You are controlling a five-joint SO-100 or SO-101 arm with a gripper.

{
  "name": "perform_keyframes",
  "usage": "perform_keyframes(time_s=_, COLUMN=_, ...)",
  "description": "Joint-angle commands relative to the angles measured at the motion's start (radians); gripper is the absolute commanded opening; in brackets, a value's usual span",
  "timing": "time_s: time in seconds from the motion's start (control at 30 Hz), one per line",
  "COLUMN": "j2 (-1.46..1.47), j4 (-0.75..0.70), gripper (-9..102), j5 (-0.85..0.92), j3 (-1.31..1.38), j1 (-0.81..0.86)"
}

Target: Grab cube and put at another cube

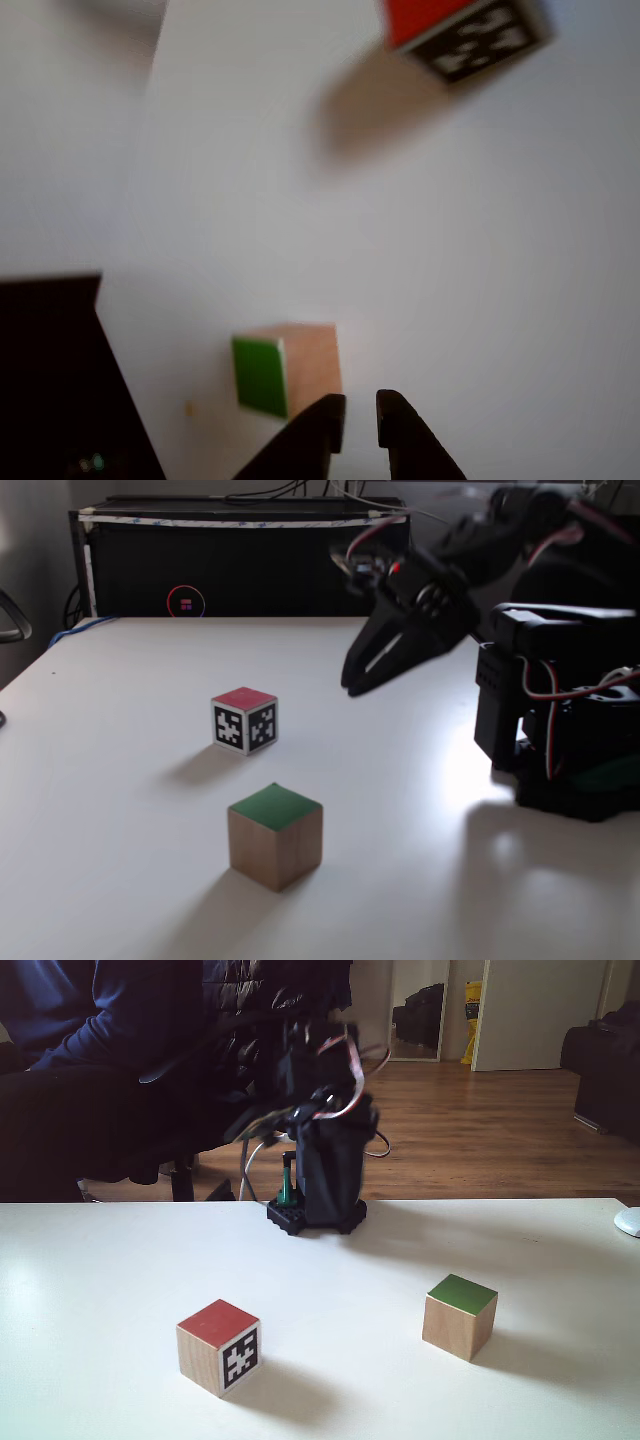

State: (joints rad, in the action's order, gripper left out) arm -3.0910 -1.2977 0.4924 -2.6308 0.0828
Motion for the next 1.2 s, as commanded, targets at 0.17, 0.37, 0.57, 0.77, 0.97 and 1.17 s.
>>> perform_keyframes(time_s=0.17, j2=0.712, j4=-0.135, gripper=17, j5=0.084, j3=0.535, j1=-0.091)
perform_keyframes(time_s=0.37, j2=0.931, j4=-0.212, gripper=34, j5=0.160, j3=0.735, j1=-0.120)
perform_keyframes(time_s=0.57, j2=1.068, j4=-0.227, gripper=45, j5=0.210, j3=0.804, j1=-0.172)
perform_keyframes(time_s=0.77, j2=1.249, j4=-0.210, gripper=45, j5=0.164, j3=0.896, j1=-0.215)
perform_keyframes(time_s=0.97, j2=1.427, j4=-0.181, gripper=45, j5=0.038, j3=0.982, j1=-0.268)
perform_keyframes(time_s=1.17, j2=1.575, j4=-0.190, gripper=45, j5=-0.060, j3=1.089, j1=-0.290)
